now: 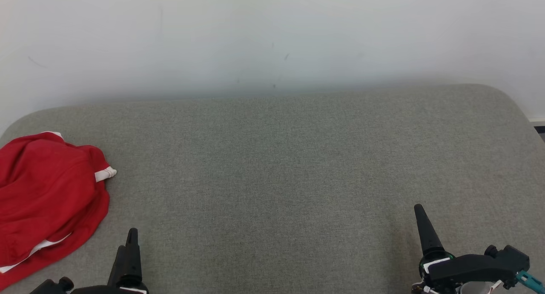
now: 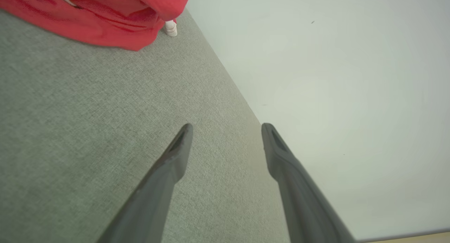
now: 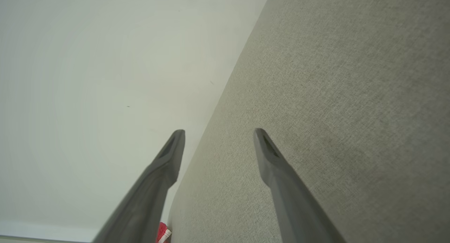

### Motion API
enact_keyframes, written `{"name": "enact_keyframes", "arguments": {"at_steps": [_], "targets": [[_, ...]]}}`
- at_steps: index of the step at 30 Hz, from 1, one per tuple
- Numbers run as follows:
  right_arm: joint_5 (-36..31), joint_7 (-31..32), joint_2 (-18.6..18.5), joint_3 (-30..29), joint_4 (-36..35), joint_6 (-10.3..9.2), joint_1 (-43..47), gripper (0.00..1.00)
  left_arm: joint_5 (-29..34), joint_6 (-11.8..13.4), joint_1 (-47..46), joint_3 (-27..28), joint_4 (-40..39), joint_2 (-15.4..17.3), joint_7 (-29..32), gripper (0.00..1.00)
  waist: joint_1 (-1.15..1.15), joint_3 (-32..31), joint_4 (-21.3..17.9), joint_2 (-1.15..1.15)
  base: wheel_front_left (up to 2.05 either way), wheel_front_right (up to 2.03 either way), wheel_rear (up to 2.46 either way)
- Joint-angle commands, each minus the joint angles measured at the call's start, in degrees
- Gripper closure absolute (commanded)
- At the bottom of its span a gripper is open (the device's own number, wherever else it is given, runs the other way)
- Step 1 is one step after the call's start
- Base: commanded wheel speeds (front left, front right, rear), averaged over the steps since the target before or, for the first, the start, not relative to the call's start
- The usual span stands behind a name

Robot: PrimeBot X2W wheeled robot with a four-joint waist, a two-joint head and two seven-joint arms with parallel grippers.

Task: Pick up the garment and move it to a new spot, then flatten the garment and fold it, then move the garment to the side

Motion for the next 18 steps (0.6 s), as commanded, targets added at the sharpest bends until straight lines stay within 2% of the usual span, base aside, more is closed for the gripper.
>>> {"name": "enact_keyframes", "arguments": {"at_steps": [1, 9, 18], "targets": [[-2.4, -0.6, -0.5, 0.1, -0.5, -0.03, -1.1, 0.00, 3.1, 0.0, -0.6, -0.1, -0.6, 0.3, -0.7, 0.00, -0.01, 0.0, 0.0, 0.00, 0.00, 0.00, 0.00], [-11.3, -2.3, -0.5, 0.1, 0.3, -0.04, -0.9, 0.00, 12.7, 0.3, 0.0, -0.8, -0.7, 0.3, -2.3, 0.00, -0.01, -0.1, -0.2, 0.00, 0.00, 0.00, 0.00], [-19.4, -3.7, -0.2, 0.6, 1.4, -0.05, -0.9, 0.00, 20.2, 0.8, 0.5, -1.6, -0.1, 0.4, -3.8, 0.00, -0.01, -0.1, -0.3, 0.00, 0.00, 0.00, 0.00]]}}
